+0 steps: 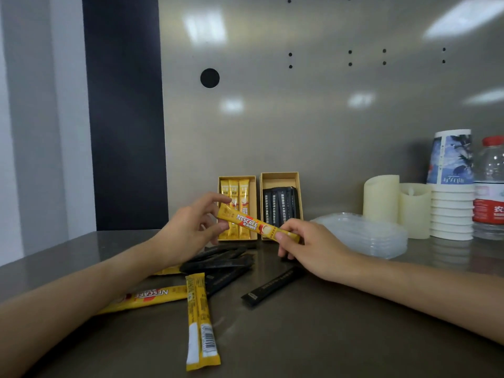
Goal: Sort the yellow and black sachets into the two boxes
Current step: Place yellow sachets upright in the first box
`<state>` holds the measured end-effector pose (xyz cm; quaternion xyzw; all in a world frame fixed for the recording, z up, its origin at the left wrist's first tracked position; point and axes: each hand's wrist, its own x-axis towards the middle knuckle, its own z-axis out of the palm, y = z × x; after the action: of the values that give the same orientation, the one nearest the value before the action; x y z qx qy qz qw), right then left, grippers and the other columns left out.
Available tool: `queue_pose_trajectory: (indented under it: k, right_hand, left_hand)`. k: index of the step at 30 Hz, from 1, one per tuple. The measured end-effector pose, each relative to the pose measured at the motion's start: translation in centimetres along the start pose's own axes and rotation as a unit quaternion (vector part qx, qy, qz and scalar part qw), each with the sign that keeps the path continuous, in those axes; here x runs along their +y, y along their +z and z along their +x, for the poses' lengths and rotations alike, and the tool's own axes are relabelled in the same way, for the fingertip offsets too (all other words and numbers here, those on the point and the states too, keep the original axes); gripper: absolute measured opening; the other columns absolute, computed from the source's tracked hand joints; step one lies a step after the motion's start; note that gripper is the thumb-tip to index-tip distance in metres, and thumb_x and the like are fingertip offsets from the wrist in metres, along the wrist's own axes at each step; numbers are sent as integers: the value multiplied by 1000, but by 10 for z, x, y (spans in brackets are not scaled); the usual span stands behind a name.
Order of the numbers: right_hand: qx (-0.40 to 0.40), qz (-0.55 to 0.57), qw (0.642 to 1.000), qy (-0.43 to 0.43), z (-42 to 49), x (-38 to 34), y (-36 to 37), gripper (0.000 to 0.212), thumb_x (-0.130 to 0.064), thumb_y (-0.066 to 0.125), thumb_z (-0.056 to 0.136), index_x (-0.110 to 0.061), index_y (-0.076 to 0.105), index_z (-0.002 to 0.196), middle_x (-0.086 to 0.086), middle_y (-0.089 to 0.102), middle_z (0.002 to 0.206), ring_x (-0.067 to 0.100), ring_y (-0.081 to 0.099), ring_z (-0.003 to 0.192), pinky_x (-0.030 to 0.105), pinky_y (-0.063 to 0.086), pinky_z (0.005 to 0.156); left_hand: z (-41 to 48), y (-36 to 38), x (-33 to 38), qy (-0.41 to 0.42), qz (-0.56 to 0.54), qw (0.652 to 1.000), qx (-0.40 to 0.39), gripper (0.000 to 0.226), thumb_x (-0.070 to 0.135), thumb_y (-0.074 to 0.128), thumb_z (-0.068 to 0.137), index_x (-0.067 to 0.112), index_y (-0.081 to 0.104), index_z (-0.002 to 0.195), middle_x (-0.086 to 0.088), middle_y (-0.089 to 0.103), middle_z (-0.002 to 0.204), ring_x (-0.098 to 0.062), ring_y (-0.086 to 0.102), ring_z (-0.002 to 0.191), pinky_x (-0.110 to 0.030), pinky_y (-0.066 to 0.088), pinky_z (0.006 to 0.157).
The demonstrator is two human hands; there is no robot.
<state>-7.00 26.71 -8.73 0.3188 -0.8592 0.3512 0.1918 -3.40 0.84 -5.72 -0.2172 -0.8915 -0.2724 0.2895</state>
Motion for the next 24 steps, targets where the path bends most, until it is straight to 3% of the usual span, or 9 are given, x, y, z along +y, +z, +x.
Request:
queue_pose_trajectory:
  k: [5,9,11,13,17,19,21,24]
  right_hand:
    - [-16,18,1000,3,0,0,1,15,-37,53,102,-28,63,94,-10,75,84,1,68,74,26,55,74]
    - [-41,34,999,-9,1,0,1,9,-35,55,101,-29,62,99,-12,76,86,5,69,76,30,56,77]
    - [-51,42,998,-20,1,2,2,6,-32,62,97,-31,62,103,-13,77,89,10,70,79,35,56,78]
    - [-50,36,998,-32,1,2,3,18,-32,70,91,-33,61,107,-14,76,93,7,69,81,33,55,77]
    - [-49,46,997,-39,-1,2,3,34,-22,74,89,-30,58,118,-15,76,100,-3,66,78,15,45,68]
    - [-47,43,997,-37,-1,3,2,40,-15,75,88,-29,56,121,-15,75,101,2,67,78,16,48,67]
    - [-41,33,998,-40,-1,4,3,44,-13,75,87,-29,55,123,-14,75,103,7,67,80,20,51,68]
    - [-32,22,998,-43,0,5,3,46,-12,74,88,-31,54,124,-12,73,105,5,66,80,21,53,70]
  left_hand:
    - [-1,0,0,-8,-14,1000,-6,43,27,61,98,35,45,137,3,63,102,-13,73,78,-39,61,85]
    - [-1,1,2,-14,-14,1000,0,36,29,58,100,38,49,133,3,60,84,-11,74,86,-32,56,92]
    - [0,0,0,-22,-32,999,2,32,27,58,100,37,51,130,3,65,86,-10,73,80,-32,55,92]
    - [1,0,-2,-29,-56,998,0,30,26,58,100,37,53,127,2,69,97,-10,72,74,-33,54,89]
    - [3,0,-9,-35,-77,996,3,27,23,59,100,36,55,124,-8,71,108,-6,70,73,-40,50,88]
    - [3,0,-12,-48,-73,996,0,25,26,58,100,38,55,122,-11,74,102,0,66,80,-50,48,97]
    - [3,-1,-13,-55,-71,996,3,25,26,58,100,38,55,122,-13,74,101,1,65,79,-51,47,99]
    - [5,-1,-13,-56,-68,996,10,25,25,58,100,35,55,123,-6,70,107,-3,70,69,-41,52,87]
